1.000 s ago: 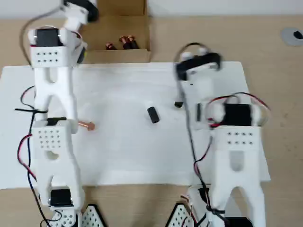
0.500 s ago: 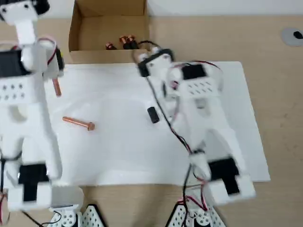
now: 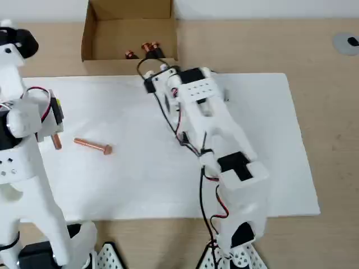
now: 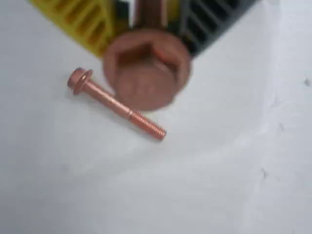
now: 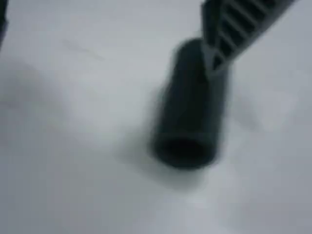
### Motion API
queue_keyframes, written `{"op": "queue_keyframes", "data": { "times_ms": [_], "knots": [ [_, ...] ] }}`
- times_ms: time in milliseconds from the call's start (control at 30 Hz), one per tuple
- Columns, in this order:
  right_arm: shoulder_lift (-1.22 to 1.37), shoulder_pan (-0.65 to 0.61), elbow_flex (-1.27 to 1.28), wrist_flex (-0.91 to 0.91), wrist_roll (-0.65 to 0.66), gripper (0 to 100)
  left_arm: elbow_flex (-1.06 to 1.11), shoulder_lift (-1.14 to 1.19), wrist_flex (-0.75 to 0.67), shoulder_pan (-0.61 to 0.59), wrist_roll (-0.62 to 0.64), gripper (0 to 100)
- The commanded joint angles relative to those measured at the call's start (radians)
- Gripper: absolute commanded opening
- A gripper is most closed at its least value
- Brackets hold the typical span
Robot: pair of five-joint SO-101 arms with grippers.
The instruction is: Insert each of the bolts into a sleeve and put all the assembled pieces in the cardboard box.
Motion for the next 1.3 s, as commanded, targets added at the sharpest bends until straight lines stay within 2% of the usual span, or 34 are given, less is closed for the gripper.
{"op": "queue_keyframes", "data": {
  "times_ms": [0, 700, 833, 933, 1267],
  "knots": [
    [0.01, -0.041, -0.064, -0.005, -0.009, 24.7, 0.003, -0.036, -0.011, -0.012, -0.009, 1],
    [0.211, -0.047, -0.065, -0.138, 0.002, 23.5, -0.008, -0.038, -0.009, -0.009, -0.011, 1],
    [0.228, -0.059, -0.065, -0.132, 0.06, 23.3, -0.008, -0.038, -0.009, -0.006, -0.011, 1],
    [0.228, -0.09, -0.056, -0.121, 0.104, 18.3, -0.008, -0.038, -0.009, -0.005, -0.011, 1],
    [0.225, -0.097, -0.099, -0.026, 0.104, 1.1, -0.008, -0.038, -0.009, -0.005, -0.015, 1]
  ]
}}
